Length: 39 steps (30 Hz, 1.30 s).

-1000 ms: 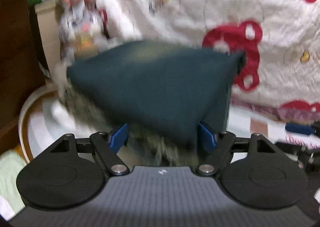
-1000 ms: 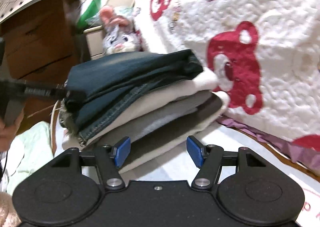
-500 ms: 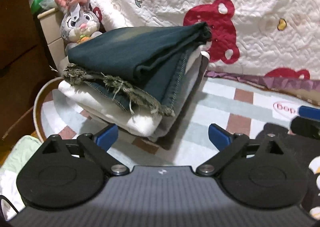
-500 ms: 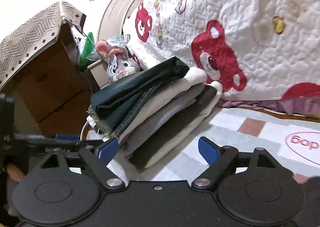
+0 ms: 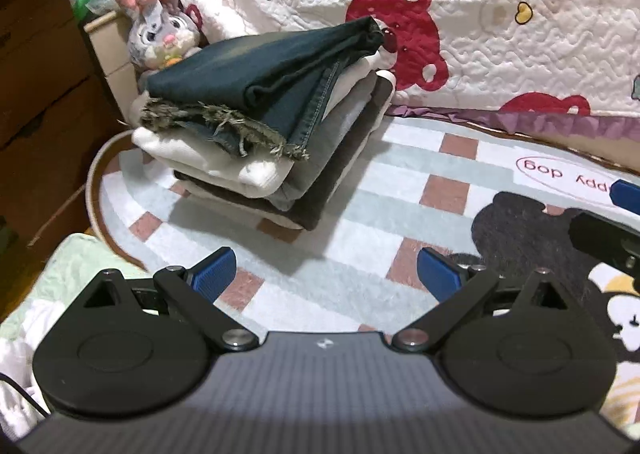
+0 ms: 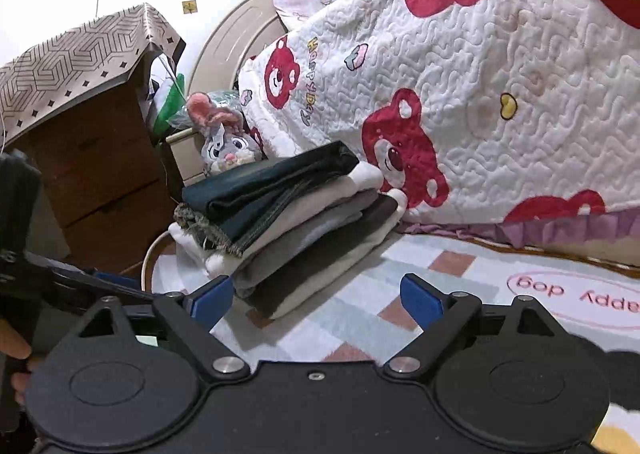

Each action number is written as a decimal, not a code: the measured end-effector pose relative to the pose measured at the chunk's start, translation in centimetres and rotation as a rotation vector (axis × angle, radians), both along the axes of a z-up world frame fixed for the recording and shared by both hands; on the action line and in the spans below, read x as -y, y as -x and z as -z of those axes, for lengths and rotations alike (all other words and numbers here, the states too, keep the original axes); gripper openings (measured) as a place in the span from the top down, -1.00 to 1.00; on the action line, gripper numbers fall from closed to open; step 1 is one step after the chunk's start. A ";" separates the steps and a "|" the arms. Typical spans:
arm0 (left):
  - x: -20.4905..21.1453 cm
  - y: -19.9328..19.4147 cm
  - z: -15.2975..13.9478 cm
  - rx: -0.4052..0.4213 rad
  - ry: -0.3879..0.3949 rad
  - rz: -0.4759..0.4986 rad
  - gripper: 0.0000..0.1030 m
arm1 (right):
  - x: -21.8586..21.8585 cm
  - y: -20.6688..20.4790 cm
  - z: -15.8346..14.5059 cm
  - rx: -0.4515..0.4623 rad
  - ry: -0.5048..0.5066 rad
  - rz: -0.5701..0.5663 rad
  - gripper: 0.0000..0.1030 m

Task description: Fold clothes

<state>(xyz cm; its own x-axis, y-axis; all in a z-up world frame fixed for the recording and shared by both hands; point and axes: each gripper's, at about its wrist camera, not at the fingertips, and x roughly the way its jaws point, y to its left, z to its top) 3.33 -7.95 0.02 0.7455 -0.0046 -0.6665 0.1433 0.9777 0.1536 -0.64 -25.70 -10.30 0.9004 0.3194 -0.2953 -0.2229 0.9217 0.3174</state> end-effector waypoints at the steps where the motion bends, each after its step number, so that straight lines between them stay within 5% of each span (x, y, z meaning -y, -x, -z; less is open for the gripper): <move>1: 0.0 0.4 -0.1 0.000 0.002 0.001 -0.91 | -0.2 0.4 0.0 -0.002 0.001 0.004 -0.81; 16: -0.7 5.6 -0.9 0.000 0.038 0.010 -0.91 | -2.1 4.2 -1.9 -0.015 0.039 -0.006 -0.81; 39: -1.1 6.1 -0.3 -0.069 0.068 -0.011 -1.00 | -3.3 4.8 -2.0 -0.054 0.087 -0.023 -0.81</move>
<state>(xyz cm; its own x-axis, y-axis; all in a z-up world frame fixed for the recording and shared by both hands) -2.75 -6.85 0.31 0.6982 -0.0442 -0.7146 0.1409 0.9871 0.0766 -5.43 -22.43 -8.26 0.8753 0.3108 -0.3706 -0.2293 0.9412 0.2480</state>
